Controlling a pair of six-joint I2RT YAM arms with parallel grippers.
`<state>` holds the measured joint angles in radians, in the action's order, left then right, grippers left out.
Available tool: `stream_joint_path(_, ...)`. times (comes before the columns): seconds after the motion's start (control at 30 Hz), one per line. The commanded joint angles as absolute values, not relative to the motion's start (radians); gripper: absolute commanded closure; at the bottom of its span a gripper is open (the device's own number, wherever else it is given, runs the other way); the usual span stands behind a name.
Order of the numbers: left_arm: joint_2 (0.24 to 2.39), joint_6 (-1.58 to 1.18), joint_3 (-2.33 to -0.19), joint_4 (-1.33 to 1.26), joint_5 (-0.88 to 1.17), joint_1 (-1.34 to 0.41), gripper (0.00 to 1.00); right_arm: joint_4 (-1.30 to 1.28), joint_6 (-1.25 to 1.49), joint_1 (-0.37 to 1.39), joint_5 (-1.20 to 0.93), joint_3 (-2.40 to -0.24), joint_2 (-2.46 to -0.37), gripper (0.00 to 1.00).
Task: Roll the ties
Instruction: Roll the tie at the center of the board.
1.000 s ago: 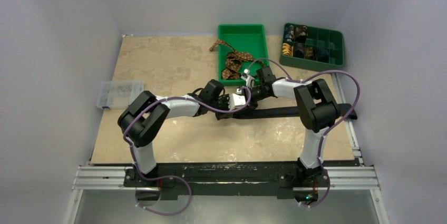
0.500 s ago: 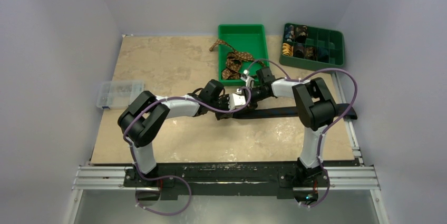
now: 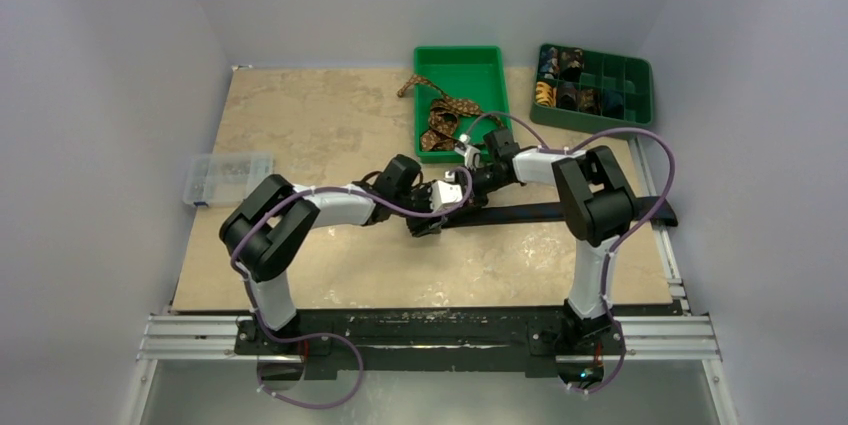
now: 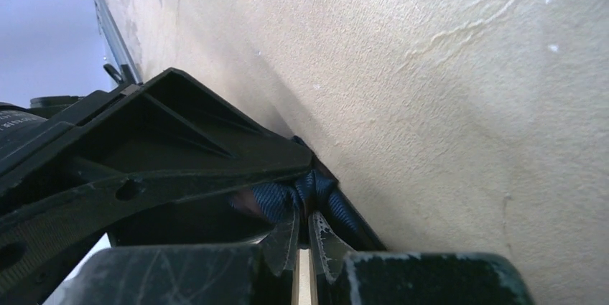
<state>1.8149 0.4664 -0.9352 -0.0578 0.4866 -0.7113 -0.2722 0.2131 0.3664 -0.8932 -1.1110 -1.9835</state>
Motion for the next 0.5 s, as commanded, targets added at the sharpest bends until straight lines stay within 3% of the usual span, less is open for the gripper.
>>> stream_joint_path(0.0, 1.759, 0.407, -0.843, -0.117, 0.542, -0.679, 0.46, -0.359, 0.118, 0.368, -0.799, -1.164, -2.026, 1.00)
stream_joint_path(0.47, 1.719, 0.316, -0.759, -0.300, 0.545, -0.655, 0.38, -0.385, 0.062, 0.370, -0.738, -1.172, -2.016, 1.00)
